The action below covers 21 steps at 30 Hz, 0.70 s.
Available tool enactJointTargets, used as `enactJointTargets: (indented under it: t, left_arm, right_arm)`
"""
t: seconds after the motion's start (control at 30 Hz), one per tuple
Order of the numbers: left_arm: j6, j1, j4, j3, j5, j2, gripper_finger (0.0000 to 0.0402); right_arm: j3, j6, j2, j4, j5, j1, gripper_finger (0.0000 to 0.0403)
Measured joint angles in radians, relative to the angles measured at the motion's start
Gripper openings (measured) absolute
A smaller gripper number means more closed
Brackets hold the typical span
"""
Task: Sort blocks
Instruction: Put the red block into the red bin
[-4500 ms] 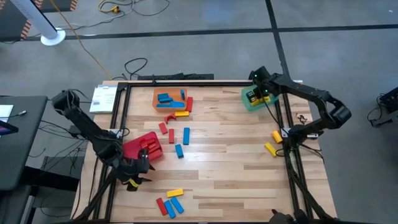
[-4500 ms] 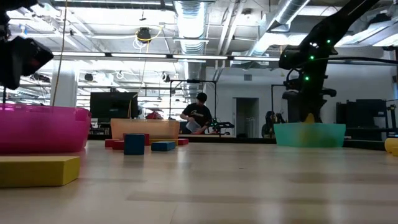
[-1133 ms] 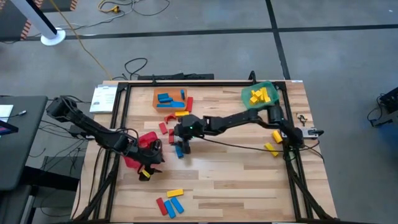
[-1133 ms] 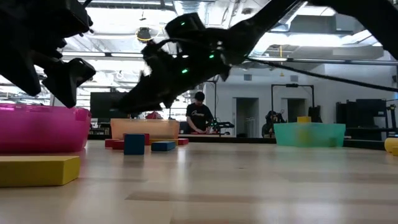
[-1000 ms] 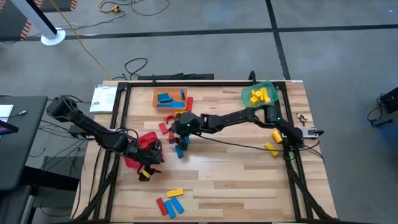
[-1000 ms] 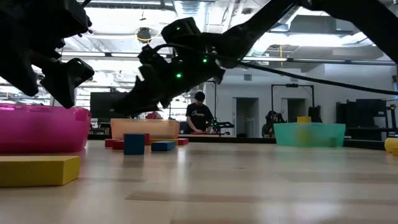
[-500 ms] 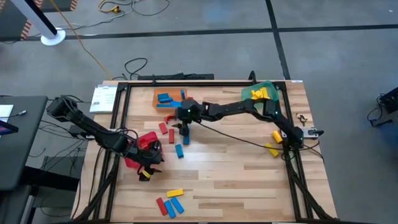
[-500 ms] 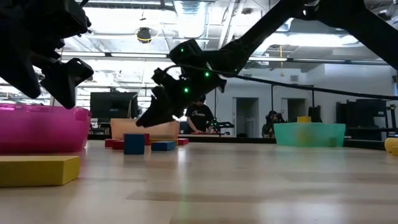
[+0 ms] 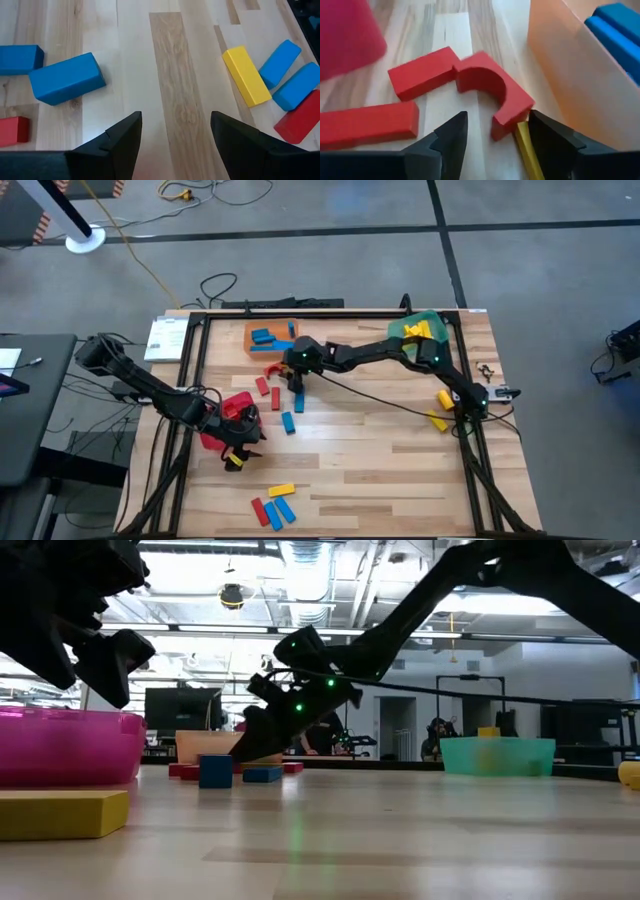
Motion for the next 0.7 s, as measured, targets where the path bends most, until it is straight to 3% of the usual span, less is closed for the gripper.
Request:
enactJointTargets:
  t: [0.7]
  left_arm:
    - [-0.01, 0.0, 0.002, 0.0, -0.006, 0.0, 0.0233]
  right_arm:
    - [0.006, 0.027, 0.01, 0.015, 0.078, 0.013, 0.0107]
